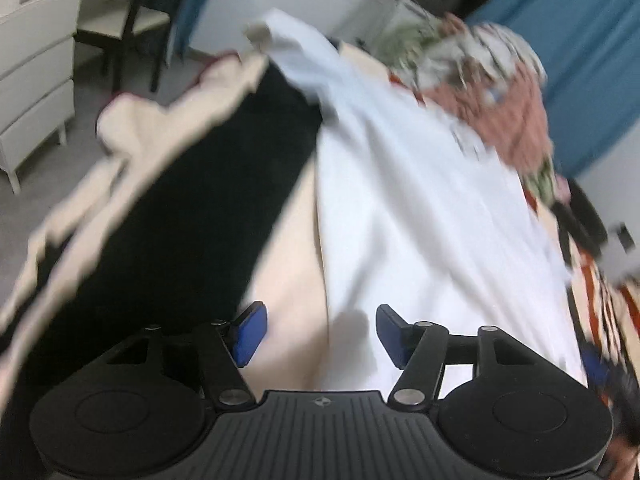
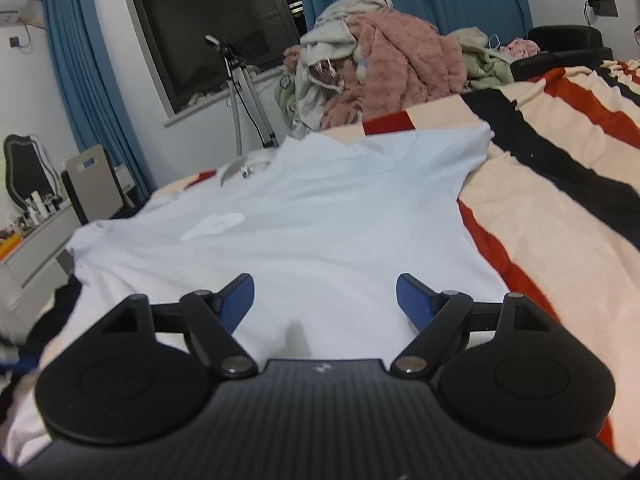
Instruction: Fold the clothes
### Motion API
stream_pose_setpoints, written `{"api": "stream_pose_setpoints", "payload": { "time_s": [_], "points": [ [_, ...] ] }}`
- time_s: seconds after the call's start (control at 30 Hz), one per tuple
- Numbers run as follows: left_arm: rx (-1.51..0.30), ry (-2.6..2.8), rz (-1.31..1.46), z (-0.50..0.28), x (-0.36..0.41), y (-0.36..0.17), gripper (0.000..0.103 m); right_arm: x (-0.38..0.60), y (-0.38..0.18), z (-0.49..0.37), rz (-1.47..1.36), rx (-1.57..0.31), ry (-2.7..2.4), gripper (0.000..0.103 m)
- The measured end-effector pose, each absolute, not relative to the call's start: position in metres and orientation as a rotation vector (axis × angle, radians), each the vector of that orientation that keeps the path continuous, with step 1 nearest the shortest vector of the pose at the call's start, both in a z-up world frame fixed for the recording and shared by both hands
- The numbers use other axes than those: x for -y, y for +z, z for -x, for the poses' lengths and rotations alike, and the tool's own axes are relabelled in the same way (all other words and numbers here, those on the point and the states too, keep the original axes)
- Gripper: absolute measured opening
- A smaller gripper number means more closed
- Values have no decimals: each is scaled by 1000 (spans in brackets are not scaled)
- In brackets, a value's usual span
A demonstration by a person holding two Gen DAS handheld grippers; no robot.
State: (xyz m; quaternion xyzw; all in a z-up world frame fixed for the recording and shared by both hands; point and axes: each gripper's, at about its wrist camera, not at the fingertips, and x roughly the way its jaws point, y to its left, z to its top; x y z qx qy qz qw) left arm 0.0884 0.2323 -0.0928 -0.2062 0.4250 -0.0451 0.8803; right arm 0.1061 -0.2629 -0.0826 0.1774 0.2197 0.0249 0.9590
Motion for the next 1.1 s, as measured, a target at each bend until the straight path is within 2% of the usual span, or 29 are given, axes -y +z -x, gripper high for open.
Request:
{"api": "stream_pose_setpoints", "payload": {
  "time_s": [0.1,0.27,0.4,0.5,0.57,0.63,0.67,0.7,0.83,0.97,1.1],
  "points": [
    [-908,-125,391,-63,-225,-97,61,265,-72,-88,-369,-430,51,80],
    [-839,-104,580,-57,-244,-92,60,270,-60,-55,-423,-442,52,81],
    [-787,-50,710,-92,-246,-89,60,268,-51,-38,-441,-424,58,81],
    [-776,-43,688,-123,-240,-89,57,265,-52,-37,-412,-417,54,81],
    [-771,-44,657,-138,-232,-92,42,265,-55,-42,-417,-431,48,81],
    [-795,-32,605,-156,-223,-100,33,266,-58,-48,-423,-440,44,81],
    [-815,4,555,-163,-219,-105,16,265,-59,-50,-422,-443,42,81],
    [-829,34,541,-168,-220,-111,8,264,-60,-51,-418,-444,43,81],
    [-822,42,566,-171,-226,-121,1,258,-63,-54,-402,-449,61,81],
    [-753,65,524,-164,-232,-103,0,253,-66,-61,-400,-459,75,81],
    [-556,194,229,-154,-215,-64,0,249,-67,-63,-394,-459,85,81]
  ]
}}
